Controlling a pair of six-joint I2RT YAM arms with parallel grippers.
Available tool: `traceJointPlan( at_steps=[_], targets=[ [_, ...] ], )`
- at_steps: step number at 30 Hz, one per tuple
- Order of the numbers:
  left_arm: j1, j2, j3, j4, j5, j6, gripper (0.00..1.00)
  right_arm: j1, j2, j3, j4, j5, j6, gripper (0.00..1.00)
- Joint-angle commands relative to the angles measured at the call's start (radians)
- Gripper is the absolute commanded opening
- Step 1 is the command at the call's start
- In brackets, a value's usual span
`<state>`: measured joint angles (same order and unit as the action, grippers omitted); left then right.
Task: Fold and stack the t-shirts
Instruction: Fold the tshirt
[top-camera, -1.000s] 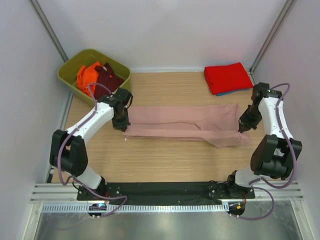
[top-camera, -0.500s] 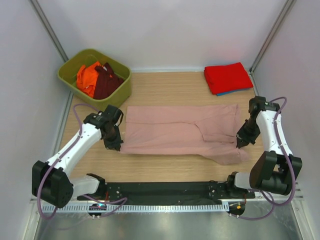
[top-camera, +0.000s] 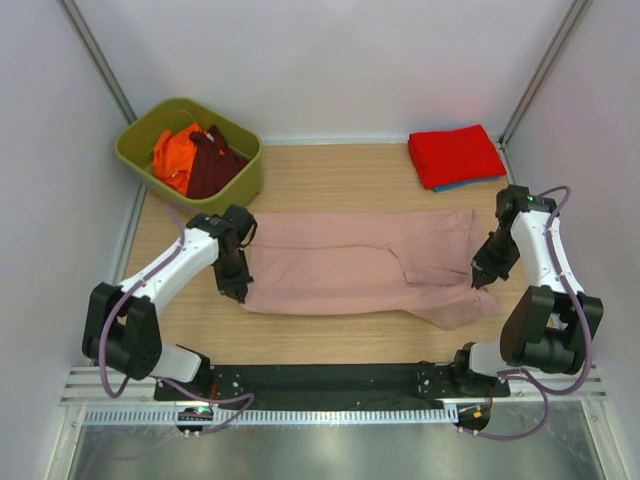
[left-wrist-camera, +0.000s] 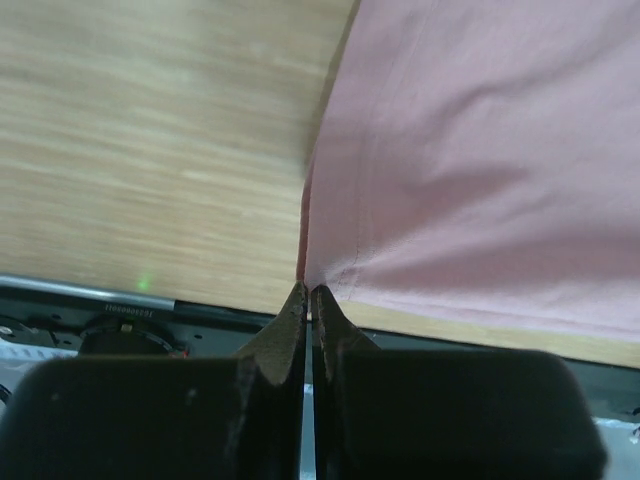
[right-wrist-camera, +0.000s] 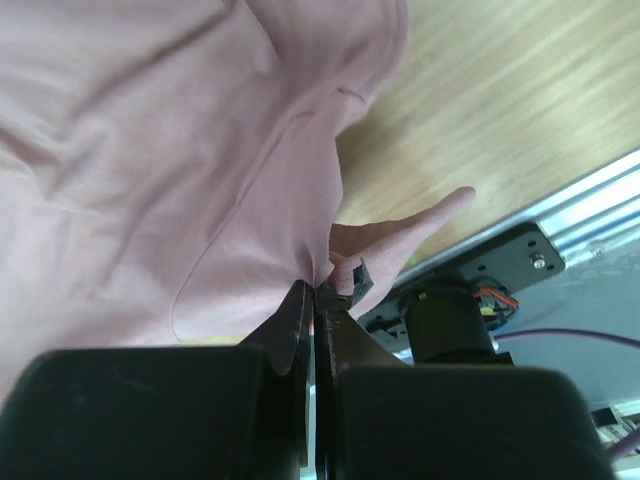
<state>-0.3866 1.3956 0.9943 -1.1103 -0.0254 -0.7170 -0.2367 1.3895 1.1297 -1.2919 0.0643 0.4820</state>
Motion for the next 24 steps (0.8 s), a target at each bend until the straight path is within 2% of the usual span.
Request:
traceJointPlan(
  at_steps=[1,8,16,21,24],
  targets=[
    [-0.003,0.092,0.107,0.021,-0.042,0.066,0.01,0.002,0.06,0.099,0.059,0.006,0.0,0.01],
    [0.0,0.261,0.276,0.015,-0.105,0.119,0.01,0.002,0.189,0.235,0.109,-0.049,0.0,0.01],
    [0.005,0.411,0.441,-0.025,-0.198,0.168,0.01,0.004,0.304,0.301,0.147,-0.106,-0.006,0.01],
    [0.012,0.46,0.494,-0.04,-0.216,0.177,0.01,0.004,0.356,0.331,0.144,-0.115,-0.02,0.01],
    [0.014,0.444,0.475,-0.051,-0.186,0.169,0.02,0.004,0.364,0.343,0.132,-0.115,-0.028,0.01]
  ],
)
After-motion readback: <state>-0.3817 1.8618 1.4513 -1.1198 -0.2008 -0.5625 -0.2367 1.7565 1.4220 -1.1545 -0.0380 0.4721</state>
